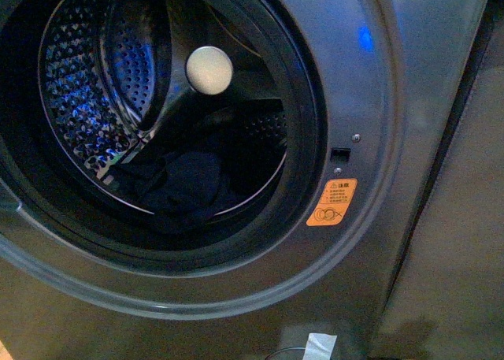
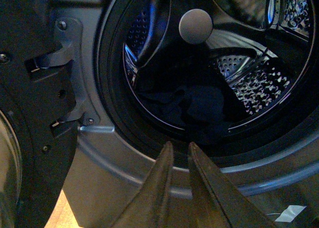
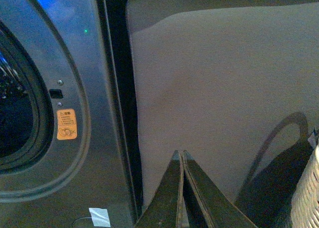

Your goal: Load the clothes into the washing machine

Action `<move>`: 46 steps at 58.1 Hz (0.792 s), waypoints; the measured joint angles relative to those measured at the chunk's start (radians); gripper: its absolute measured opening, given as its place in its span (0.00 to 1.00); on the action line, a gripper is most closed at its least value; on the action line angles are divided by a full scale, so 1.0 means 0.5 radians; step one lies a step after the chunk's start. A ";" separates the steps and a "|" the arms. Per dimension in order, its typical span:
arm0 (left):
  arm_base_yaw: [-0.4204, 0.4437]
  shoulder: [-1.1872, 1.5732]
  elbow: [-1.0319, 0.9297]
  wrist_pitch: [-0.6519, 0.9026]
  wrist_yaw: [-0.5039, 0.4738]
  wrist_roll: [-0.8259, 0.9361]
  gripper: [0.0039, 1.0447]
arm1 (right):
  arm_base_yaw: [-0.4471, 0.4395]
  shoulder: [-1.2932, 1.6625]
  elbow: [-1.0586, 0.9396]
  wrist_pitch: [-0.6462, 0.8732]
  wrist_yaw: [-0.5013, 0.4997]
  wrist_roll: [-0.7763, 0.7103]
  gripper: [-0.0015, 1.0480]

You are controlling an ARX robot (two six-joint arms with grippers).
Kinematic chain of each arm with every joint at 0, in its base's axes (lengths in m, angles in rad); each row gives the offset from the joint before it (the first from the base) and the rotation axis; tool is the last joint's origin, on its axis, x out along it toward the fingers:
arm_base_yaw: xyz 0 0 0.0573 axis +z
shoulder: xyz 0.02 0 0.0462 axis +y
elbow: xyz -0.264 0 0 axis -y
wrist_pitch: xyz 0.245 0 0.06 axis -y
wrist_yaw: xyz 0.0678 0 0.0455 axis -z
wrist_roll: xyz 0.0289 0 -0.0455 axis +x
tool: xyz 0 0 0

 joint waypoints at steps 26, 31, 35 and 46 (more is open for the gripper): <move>0.288 -0.526 -0.113 -0.360 0.282 -0.002 0.03 | 0.000 0.000 0.000 0.000 -0.001 -0.004 0.48; 0.288 -0.591 -0.113 -0.424 0.282 -0.002 0.03 | 0.000 0.000 0.000 0.000 0.000 -0.004 0.63; 0.288 -0.644 -0.113 -0.477 0.282 -0.002 0.03 | 0.000 0.000 0.000 0.000 -0.001 -0.004 0.76; 0.288 -0.748 -0.113 -0.582 0.282 -0.002 0.03 | 0.000 0.000 0.000 0.000 0.000 -0.004 0.92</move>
